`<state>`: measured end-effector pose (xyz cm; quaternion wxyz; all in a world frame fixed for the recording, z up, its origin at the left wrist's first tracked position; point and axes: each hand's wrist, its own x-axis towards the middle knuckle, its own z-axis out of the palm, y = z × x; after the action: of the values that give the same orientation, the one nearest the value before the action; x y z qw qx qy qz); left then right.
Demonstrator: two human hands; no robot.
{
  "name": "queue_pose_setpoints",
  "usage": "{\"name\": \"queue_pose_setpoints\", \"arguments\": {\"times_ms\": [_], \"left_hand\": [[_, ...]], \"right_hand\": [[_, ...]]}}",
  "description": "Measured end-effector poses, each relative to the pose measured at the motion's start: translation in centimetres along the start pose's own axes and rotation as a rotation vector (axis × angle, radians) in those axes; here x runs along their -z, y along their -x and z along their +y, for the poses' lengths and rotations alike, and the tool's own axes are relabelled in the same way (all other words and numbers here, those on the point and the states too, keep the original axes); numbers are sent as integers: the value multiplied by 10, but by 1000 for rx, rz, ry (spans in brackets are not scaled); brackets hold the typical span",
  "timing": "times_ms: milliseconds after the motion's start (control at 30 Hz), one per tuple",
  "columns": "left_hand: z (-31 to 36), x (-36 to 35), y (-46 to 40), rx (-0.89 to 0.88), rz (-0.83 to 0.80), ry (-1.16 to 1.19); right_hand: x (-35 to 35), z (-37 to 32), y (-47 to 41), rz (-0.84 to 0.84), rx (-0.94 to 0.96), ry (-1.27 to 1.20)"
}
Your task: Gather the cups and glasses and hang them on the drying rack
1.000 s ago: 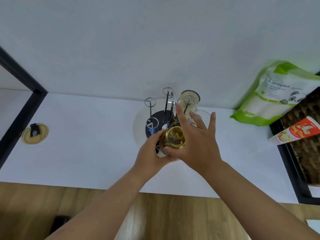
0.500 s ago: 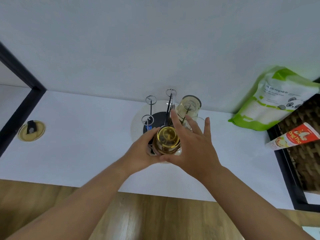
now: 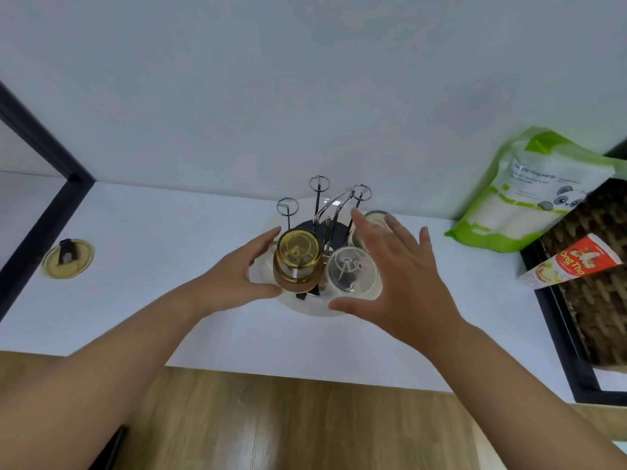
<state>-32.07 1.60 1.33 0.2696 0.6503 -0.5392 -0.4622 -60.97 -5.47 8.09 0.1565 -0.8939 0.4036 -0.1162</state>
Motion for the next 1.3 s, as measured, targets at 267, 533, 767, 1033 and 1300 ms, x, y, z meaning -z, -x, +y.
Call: {"name": "queue_pose_setpoints", "arguments": {"times_ms": [267, 533, 767, 1033, 1300], "left_hand": [[24, -23, 26, -158, 282, 34], [30, -31, 7, -156, 357, -149], [32, -30, 7, -150, 340, -158], [37, -52, 13, -135, 423, -140], [43, -57, 14, -100, 430, -165]], "right_hand": [[-7, 23, -5, -42, -56, 55], [-29, 12, -7, -91, -116, 47], [-33, 12, -6, -115, -138, 37], [-33, 25, -6, -95, -91, 40], [-32, 29, -7, -95, -86, 66]]}}
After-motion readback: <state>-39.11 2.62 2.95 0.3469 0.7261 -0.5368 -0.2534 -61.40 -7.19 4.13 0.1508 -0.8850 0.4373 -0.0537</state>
